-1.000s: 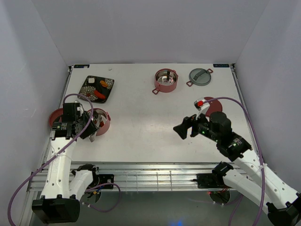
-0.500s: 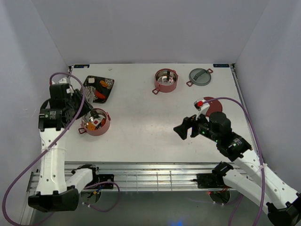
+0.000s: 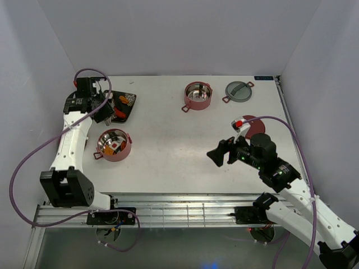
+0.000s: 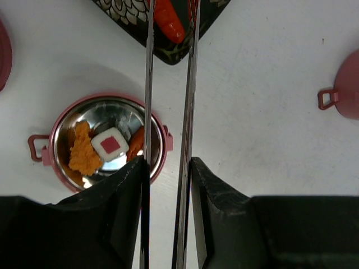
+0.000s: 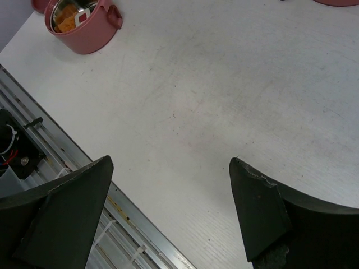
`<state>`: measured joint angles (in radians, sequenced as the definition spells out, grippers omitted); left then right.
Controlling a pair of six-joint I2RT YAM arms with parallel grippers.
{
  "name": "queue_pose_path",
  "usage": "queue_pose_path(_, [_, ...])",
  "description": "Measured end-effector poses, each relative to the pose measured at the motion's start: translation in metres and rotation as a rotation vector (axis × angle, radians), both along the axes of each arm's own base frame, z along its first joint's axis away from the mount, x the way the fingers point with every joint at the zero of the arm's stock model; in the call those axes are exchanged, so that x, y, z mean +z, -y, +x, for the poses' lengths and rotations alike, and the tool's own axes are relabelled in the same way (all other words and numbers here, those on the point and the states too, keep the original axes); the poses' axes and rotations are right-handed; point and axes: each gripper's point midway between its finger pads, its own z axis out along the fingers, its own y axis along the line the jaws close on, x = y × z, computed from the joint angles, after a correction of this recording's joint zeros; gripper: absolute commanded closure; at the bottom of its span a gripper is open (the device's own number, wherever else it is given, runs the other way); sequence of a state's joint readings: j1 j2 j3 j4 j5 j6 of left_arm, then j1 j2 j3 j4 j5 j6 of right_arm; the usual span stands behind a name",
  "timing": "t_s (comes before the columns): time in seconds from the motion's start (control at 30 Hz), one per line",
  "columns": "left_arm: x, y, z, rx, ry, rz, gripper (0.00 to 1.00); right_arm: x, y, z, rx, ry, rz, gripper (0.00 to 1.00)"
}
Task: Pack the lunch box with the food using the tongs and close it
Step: Pick up the fake food from the plate.
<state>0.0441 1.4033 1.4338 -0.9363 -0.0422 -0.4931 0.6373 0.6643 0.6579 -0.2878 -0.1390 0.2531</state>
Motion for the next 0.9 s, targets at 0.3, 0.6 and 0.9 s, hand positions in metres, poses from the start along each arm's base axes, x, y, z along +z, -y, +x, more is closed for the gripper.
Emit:
queue_pose_path(0.3, [-0.043,-0.008,0.056,-0.015,-0.031,0.041,0.54,0.005,-0.002,-0.003,0.019,0.011,0.017,0.10])
queue_pose_path(0.6, [-0.076,-0.012,0.082,-0.031,-0.062,0.065,0.54,0.007,-0.003,-0.003,0.024,0.019,0.025,0.10])
queue_pose_path(0.9, [-0.090,-0.014,0.095,-0.055,-0.062,0.086,0.53,0.009,-0.004,-0.001,0.024,0.024,0.029,0.10])
